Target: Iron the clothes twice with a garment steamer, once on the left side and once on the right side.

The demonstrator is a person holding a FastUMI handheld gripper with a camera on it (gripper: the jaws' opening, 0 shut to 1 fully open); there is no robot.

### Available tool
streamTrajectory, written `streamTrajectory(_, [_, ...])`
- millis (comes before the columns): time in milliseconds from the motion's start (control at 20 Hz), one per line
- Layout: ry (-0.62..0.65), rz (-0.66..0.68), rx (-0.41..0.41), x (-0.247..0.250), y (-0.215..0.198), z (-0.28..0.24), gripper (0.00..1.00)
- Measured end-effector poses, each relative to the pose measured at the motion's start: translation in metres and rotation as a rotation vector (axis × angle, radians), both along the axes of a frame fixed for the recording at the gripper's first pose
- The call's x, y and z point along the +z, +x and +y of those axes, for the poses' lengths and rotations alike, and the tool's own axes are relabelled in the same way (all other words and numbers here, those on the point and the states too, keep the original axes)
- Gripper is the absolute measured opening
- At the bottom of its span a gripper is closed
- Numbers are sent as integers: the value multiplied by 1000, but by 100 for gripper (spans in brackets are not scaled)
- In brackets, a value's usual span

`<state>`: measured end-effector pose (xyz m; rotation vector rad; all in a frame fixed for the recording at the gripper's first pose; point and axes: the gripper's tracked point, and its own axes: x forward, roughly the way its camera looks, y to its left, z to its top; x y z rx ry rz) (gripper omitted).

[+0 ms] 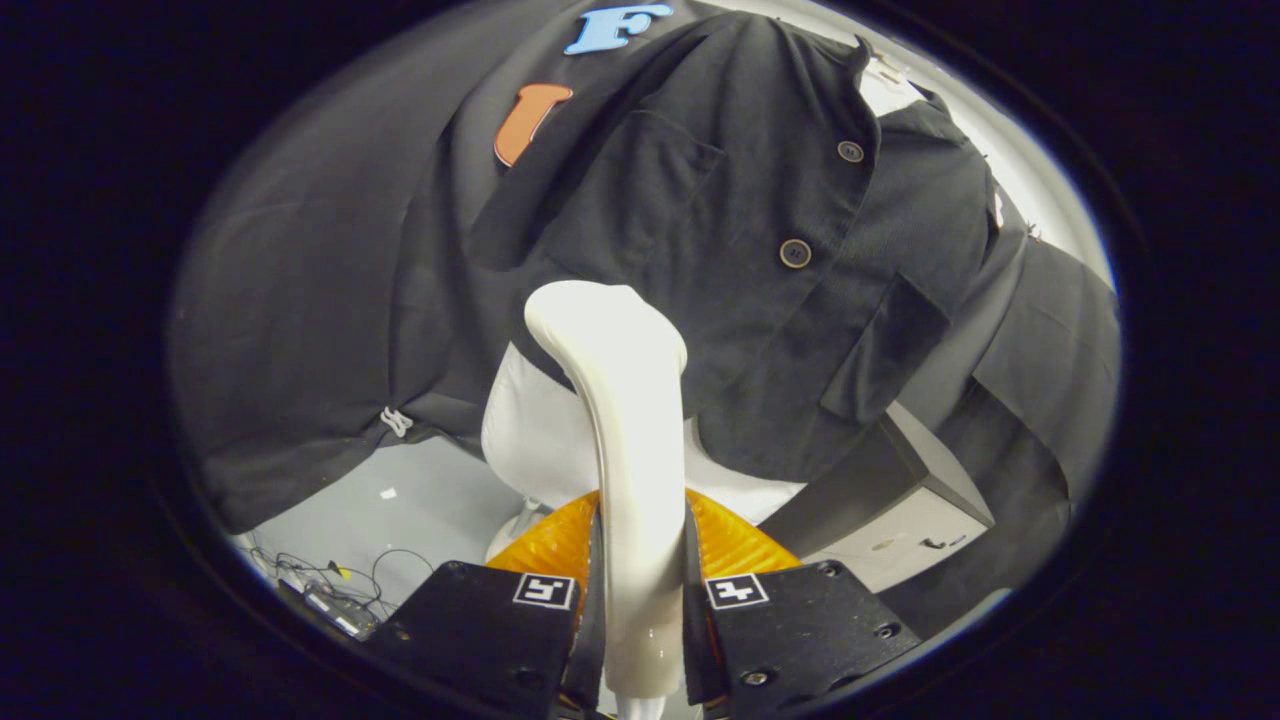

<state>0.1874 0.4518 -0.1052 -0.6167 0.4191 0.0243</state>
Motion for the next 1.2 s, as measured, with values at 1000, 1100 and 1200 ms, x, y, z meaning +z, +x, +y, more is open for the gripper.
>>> streamTrajectory(1000, [155, 83, 56, 8, -86, -121, 34])
streamTrajectory(1100, [172, 72, 50, 20, -96, -147, 34])
streamTrajectory(1200, [194, 62, 43, 28, -106, -177, 34])
